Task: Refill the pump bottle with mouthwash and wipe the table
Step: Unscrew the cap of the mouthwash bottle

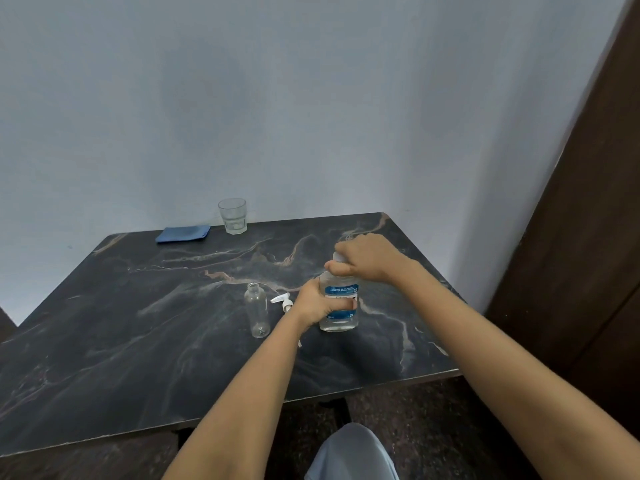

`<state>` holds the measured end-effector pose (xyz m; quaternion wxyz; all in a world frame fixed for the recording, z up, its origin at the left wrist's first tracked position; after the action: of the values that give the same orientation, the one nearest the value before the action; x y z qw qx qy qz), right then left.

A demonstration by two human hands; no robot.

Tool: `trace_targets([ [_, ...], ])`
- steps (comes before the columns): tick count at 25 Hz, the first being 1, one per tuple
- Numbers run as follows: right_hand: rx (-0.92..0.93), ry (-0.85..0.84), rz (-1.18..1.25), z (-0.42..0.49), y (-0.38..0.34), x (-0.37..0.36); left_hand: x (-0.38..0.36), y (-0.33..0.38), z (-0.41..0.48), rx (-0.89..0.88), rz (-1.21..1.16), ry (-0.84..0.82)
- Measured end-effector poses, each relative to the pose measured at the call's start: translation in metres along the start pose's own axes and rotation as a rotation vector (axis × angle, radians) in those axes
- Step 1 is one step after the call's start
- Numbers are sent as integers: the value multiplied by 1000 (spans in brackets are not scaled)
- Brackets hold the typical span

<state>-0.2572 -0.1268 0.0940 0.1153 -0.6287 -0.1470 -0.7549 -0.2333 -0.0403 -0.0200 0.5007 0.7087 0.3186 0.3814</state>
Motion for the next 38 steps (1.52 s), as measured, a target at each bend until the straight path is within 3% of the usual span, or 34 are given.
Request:
trace_targets([
  [4,164,-48,60,5,-3,-1,0,-3,4,22,-24,-62],
  [8,178,-98,101,9,0,0,1,-2,4,32,-33,-85],
  [11,54,-162,-45,6,-2,5,-2,-5,5,8,7,42],
  [14,-249,-169,-290,3,-12,7,-9,-6,-1,-25,49,177],
  [17,-433,22,-242,0,-24,3,-11,-5,-7,-66,32,231],
  [20,-381,276,-93,-11,-20,-1,-6,-17,0,-1,-87,228],
  [23,-276,333,-67,-17,-9,-2,-13,-17,6,-2,-74,71],
  [27,-129,408,-31,-9,-11,4,-10,-16,11,-22,-78,16],
  [34,72,421,95,2,-7,-4,-11,-13,8,-41,-137,-48],
  [38,207,291,177,2,-10,-5,-13,-8,4,-77,-101,-135],
])
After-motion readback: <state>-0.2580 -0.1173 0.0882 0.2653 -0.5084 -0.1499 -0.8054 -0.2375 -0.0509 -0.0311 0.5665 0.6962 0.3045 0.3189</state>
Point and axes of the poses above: each hand's wrist, its own z-axis towards the middle knuckle, its own x-axis out of the back of the hand, y = z × x, the point moved 7 cm from there along z, towards the middle knuckle, and after that the axes turned 9 degrees about x, right-handed, at the moved point
